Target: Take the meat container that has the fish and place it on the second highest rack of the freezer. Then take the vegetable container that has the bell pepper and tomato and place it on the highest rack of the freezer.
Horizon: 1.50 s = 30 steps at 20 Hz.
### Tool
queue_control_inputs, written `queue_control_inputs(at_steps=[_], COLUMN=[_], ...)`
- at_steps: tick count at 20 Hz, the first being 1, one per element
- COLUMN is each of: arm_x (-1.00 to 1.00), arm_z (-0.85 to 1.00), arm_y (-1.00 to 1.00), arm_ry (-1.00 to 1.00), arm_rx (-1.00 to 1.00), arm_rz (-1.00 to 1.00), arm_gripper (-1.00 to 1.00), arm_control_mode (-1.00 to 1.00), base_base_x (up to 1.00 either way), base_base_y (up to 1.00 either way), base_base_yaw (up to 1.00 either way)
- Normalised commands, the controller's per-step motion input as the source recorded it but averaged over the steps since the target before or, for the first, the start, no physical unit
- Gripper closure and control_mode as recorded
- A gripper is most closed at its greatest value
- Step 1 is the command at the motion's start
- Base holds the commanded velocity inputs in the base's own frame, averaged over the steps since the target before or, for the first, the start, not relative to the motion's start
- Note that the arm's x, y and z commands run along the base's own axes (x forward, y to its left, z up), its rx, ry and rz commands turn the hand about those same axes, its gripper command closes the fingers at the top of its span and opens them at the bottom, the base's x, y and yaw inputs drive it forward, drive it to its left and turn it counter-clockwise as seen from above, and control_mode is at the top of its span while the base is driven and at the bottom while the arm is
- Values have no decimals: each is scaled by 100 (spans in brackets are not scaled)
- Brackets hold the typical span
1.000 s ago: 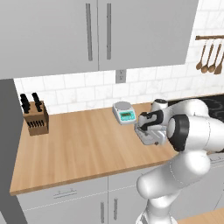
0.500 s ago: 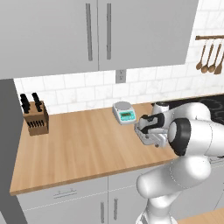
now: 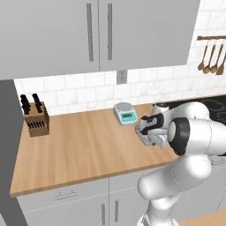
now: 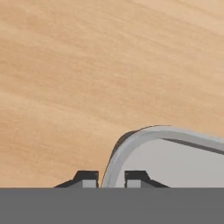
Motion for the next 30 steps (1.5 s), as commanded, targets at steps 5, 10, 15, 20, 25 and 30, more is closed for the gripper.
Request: queue_control_inputs(at_steps=[5,10,15,20,25,30], arm_x=[-10,-30,-50,-65,-58,-50], arm_z=[53,74,72,44,26,18], arm_y=[10,31,44,36,16,6], arm_ry=[-1,-7,0,-1,-1,-12], arm_rx=[0,0,0,2,7,0], arm_rz=[5,2,-7,-27,-36,-18], arm_gripper=[100,100,100,100,100,100], arm_control_mode=[-100,-100,-100,-100,-100,-100], base_base_x=[0,0,0,0,0,0], base_base_y=[0,0,0,0,0,0], base_base_yaw=[0,0,0,0,0,0])
